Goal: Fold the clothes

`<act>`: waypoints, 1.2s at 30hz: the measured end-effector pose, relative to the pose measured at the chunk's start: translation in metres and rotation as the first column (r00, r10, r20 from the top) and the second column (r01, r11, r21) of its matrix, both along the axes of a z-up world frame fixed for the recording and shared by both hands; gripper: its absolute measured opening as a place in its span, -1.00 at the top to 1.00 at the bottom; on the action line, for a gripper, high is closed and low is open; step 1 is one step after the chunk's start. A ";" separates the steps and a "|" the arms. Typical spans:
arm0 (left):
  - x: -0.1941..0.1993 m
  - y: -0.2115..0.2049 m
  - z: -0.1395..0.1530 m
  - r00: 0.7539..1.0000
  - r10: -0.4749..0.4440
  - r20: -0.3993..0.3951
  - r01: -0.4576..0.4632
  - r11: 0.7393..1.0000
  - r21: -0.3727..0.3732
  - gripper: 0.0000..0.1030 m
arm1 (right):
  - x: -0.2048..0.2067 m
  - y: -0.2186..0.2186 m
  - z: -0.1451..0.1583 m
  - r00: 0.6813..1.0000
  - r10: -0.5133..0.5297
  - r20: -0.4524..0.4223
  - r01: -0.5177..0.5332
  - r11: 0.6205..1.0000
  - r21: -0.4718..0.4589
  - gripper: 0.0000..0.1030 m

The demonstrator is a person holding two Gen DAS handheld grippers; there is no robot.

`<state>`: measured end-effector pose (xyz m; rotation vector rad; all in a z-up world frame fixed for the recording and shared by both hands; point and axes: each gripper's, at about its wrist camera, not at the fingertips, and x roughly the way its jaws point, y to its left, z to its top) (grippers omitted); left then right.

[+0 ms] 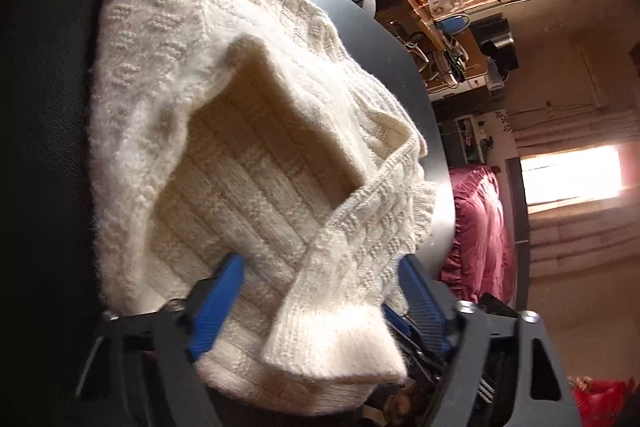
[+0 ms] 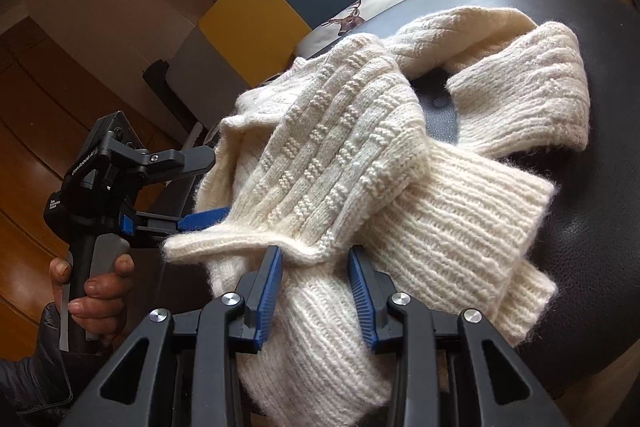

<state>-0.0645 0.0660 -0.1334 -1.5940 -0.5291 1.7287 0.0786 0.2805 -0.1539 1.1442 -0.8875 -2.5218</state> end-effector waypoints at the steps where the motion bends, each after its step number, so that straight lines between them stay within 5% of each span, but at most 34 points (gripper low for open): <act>1: 0.003 0.006 0.001 1.000 -0.027 -0.005 0.027 1.000 -0.013 -0.15 | -0.003 0.000 -0.001 1.000 0.000 -0.001 0.000 1.000 0.000 0.34; 4: 0.008 0.023 -0.004 0.996 -0.081 -0.048 0.075 0.992 -0.104 -0.15 | 0.002 0.002 -0.002 1.000 0.000 -0.001 0.000 1.000 -0.003 0.34; 6: 0.008 0.024 -0.006 0.996 -0.071 -0.061 0.064 0.992 -0.111 0.02 | 0.002 0.001 -0.002 1.000 -0.001 -0.005 0.001 1.000 -0.001 0.34; 8: 0.011 0.024 -0.003 0.992 -0.078 -0.095 0.066 0.990 -0.128 0.85 | 0.002 0.001 -0.002 1.000 -0.001 -0.010 0.001 1.000 0.000 0.34; 13: 0.015 0.024 0.017 0.979 -0.061 -0.193 0.037 0.992 -0.124 0.87 | 0.004 0.003 -0.004 1.000 -0.001 -0.014 0.001 1.000 -0.011 0.34; 17: 0.028 0.001 0.059 0.910 -0.023 -0.414 -0.073 0.974 -0.215 0.87 | 0.003 0.001 0.005 1.000 0.002 0.023 -0.003 1.000 0.011 0.29; 21: 0.033 -0.040 0.086 0.808 -0.055 -0.586 -0.227 0.890 -0.396 0.87 | 0.000 -0.011 0.016 0.999 0.021 0.033 -0.024 0.996 0.091 0.11; 27: 0.038 -0.130 0.099 0.748 0.011 -0.663 -0.422 0.779 -0.463 0.87 | -0.005 -0.026 0.018 0.999 0.017 0.046 -0.024 0.990 0.141 0.06; 33: 0.041 -0.215 0.087 0.746 0.150 -0.649 -0.551 0.687 -0.474 0.87 | -0.017 -0.039 0.035 0.998 0.041 0.052 -0.050 0.982 0.181 0.06; 36: 0.035 -0.278 0.077 0.727 0.258 -0.636 -0.639 0.593 -0.490 0.87 | -0.024 -0.047 0.042 0.997 0.061 0.052 -0.071 0.974 0.214 0.06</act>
